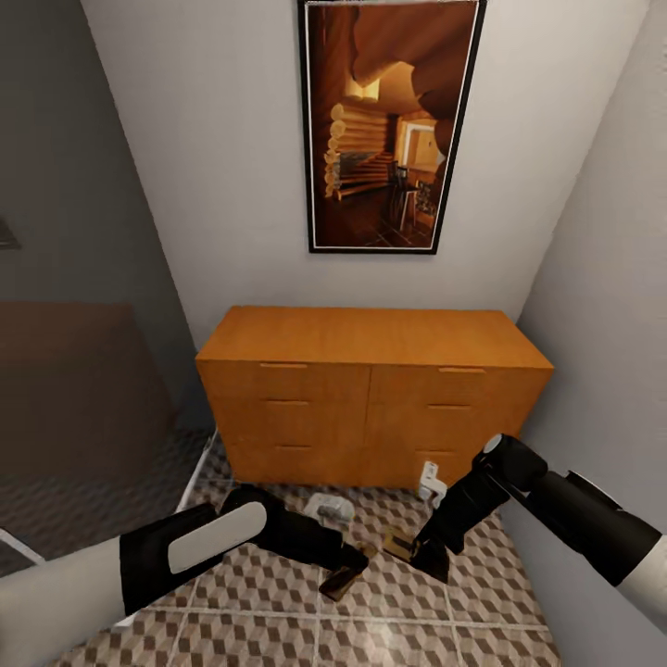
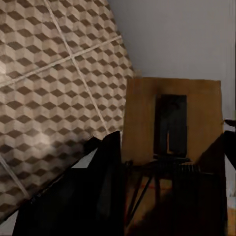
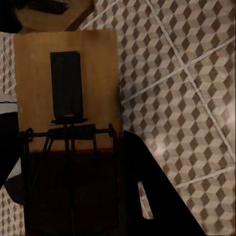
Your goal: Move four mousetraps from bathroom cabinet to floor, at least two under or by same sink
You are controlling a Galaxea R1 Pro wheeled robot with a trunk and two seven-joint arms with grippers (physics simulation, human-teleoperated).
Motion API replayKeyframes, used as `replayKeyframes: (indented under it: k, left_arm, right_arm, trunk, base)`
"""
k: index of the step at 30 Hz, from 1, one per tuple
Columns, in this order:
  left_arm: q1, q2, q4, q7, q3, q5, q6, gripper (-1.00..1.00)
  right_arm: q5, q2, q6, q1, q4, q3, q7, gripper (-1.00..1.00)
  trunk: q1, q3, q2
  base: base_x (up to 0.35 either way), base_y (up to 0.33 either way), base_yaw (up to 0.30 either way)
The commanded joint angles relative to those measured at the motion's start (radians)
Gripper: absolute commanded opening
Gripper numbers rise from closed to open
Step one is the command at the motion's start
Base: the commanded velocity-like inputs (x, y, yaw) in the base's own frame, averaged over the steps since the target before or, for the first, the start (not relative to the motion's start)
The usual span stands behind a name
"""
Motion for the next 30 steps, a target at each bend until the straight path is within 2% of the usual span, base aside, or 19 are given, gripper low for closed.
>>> replayKeyframes:
  k: [1,3,4,8,9,10,11,14,15,16,21,22,23,25,27,28,29,30]
  left_arm:
    - [0.016,-0.002,0.050,0.001,-0.027,-0.008,-0.031,-1.00]
    - [0.035,-0.011,0.166,-0.002,-0.091,-0.030,-0.110,-1.00]
    - [0.038,-0.015,0.197,-0.004,-0.111,-0.035,-0.130,-1.00]
    - [0.057,-0.059,0.422,-0.009,-0.284,-0.045,-0.272,-1.00]
    - [0.074,-0.074,0.486,-0.008,-0.335,-0.045,-0.316,-1.00]
    - [0.082,-0.077,0.505,-0.008,-0.347,-0.045,-0.331,-1.00]
    - [0.097,-0.081,0.540,-0.008,-0.366,-0.045,-0.358,-1.00]
    - [0.151,-0.085,0.652,-0.008,-0.393,-0.046,-0.436,-1.00]
    - [0.206,-0.091,0.747,-0.009,-0.398,-0.046,-0.515,-1.00]
    - [0.227,-0.091,0.776,-0.009,-0.399,-0.045,-0.556,-1.00]
    - [0.293,-0.091,0.855,-0.009,-0.400,-0.044,-0.649,-1.00]
    - [0.323,-0.091,0.885,-0.009,-0.400,-0.044,-0.701,-1.00]
    - [0.337,-0.091,0.896,-0.009,-0.400,-0.045,-0.724,-1.00]
    - [0.366,-0.090,0.912,-0.009,-0.400,-0.044,-0.756,-1.00]
    - [0.375,-0.088,0.916,-0.009,-0.400,-0.044,-0.764,-1.00]
    - [0.376,-0.088,0.917,-0.009,-0.400,-0.044,-0.765,-1.00]
    - [0.379,-0.085,0.920,-0.009,-0.400,-0.044,-0.767,-1.00]
    - [0.380,-0.085,0.924,-0.009,-0.400,-0.044,-0.767,-1.00]
  right_arm:
    - [-0.003,0.006,0.000,0.008,0.019,0.002,-0.043,-1.00]
    - [-0.002,0.037,-0.028,0.037,0.074,0.004,-0.160,-1.00]
    - [-0.001,0.048,-0.039,0.047,0.091,0.004,-0.194,-1.00]
    - [-0.001,0.163,-0.161,0.113,0.255,0.004,-0.495,-1.00]
    - [-0.002,0.204,-0.209,0.123,0.328,0.004,-0.594,-1.00]
    - [-0.002,0.217,-0.224,0.125,0.354,0.004,-0.623,-1.00]
    - [-0.002,0.240,-0.252,0.128,0.407,0.004,-0.672,-1.00]
    - [-0.002,0.295,-0.352,0.133,0.567,0.004,-0.761,-1.00]
    - [-0.004,0.331,-0.466,0.134,0.704,0.004,-0.781,-1.00]
    - [-0.005,0.343,-0.508,0.134,0.760,0.003,-0.784,-1.00]
    - [-0.012,0.359,-0.644,0.135,0.894,0.003,-0.786,-1.00]
    - [-0.015,0.365,-0.719,0.141,0.960,0.002,-0.791,-1.00]
    - [-0.016,0.371,-0.753,0.144,0.991,0.002,-0.799,-1.00]
    - [-0.018,0.385,-0.839,0.167,1.057,0.000,-0.878,-1.00]
    - [-0.018,0.393,-0.883,0.189,1.076,-0.001,-0.982,-1.00]
    - [-0.018,0.394,-0.891,0.196,1.078,-0.001,-1.013,-1.00]
    - [-0.017,0.402,-0.913,0.218,1.083,-0.001,-1.104,-1.00]
    - [-0.017,0.409,-0.922,0.234,1.086,-0.001,-1.159,-1.00]
  trunk:
    - [0.000,0.000,0.000]
    - [0.000,0.000,0.000]
    - [0.000,0.000,0.000]
    - [0.000,0.000,0.000]
    - [0.000,0.000,0.000]
    - [0.000,0.000,0.000]
    - [0.000,0.000,0.000]
    - [0.000,0.000,0.000]
    - [0.000,0.000,0.000]
    - [0.000,0.000,0.000]
    - [0.000,0.000,0.000]
    - [0.000,0.000,0.000]
    - [0.000,0.000,0.000]
    - [0.000,0.000,0.000]
    - [0.000,0.000,0.000]
    - [0.000,0.000,0.000]
    - [0.000,0.000,0.000]
    - [0.000,0.000,0.000]
  base:
    - [-0.332,0.000,0.000]
    - [-0.332,0.000,0.000]
    - [-0.332,0.000,0.000]
    - [-0.332,0.000,0.000]
    - [-0.332,0.000,0.000]
    - [-0.332,0.000,0.000]
    - [-0.332,0.000,0.000]
    - [-0.328,0.000,0.000]
    - [-0.288,0.000,0.000]
    - [-0.279,0.000,0.000]
    - [-0.266,0.000,0.000]
    - [-0.173,0.000,0.000]
    - [-0.111,0.000,0.000]
    - [-0.043,0.000,0.000]
    - [-0.015,0.000,0.000]
    - [-0.010,0.000,0.000]
    - [-0.005,0.000,0.000]
    - [-0.003,0.000,0.000]
